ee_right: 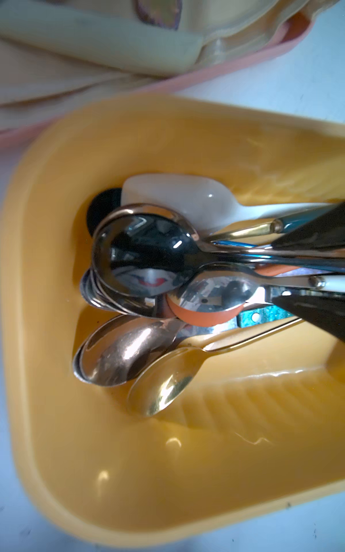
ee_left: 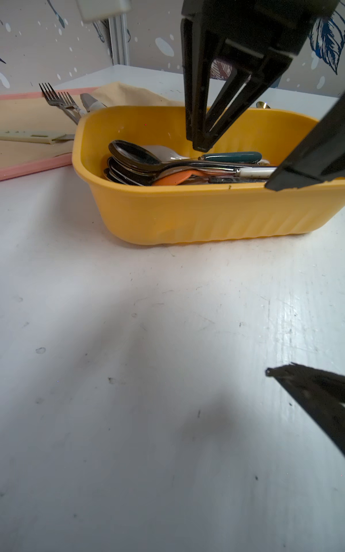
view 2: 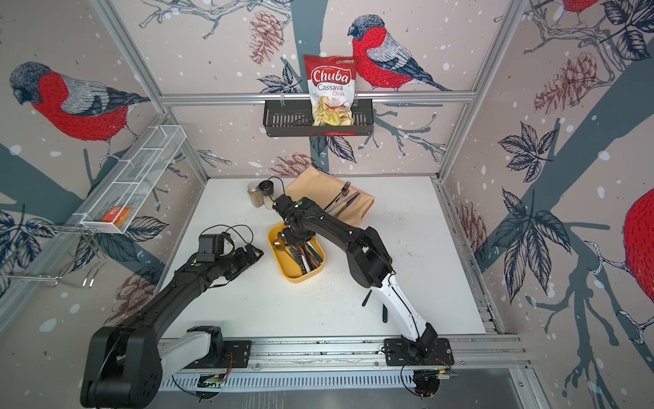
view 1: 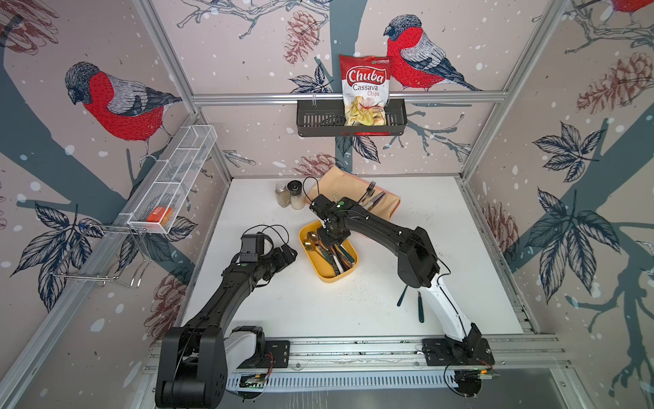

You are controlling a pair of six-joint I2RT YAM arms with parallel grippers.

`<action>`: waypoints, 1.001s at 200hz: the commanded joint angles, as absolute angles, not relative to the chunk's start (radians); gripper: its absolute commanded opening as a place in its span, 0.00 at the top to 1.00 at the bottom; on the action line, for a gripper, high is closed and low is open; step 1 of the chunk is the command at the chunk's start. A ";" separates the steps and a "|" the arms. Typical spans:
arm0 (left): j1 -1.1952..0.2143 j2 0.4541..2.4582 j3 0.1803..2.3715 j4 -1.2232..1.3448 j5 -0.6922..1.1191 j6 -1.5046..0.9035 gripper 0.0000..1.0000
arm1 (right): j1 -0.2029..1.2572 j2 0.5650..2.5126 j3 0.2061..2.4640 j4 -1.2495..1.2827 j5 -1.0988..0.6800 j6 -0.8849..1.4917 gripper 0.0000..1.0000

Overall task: Put the spoon into the storage box
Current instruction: Place the spoon in the storage box.

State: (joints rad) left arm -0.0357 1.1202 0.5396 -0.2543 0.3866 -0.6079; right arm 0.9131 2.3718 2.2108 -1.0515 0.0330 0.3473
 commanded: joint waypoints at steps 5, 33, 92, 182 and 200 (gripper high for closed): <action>-0.071 1.120 0.586 -0.285 0.348 -0.557 0.08 | 0.898 2.299 2.189 -1.075 0.085 0.411 0.70; -0.169 1.141 0.660 -0.310 0.277 -0.518 0.08 | 0.853 2.154 2.039 -1.051 0.118 0.494 0.70; -0.330 1.205 0.800 -0.373 0.147 -0.444 0.08 | 0.708 1.753 1.466 -0.889 0.090 0.721 0.71; -0.438 1.293 0.883 -0.385 0.109 -0.402 0.08 | 0.624 1.520 0.975 -0.850 0.117 0.794 0.70; -0.440 1.295 0.884 -0.387 0.110 -0.402 0.08 | 0.623 1.485 0.927 -0.844 0.116 0.808 0.68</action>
State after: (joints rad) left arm -0.4362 1.2915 0.8749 -0.3717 0.1226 -0.4187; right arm 0.6224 1.5227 0.9733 -0.8623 0.1017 0.7673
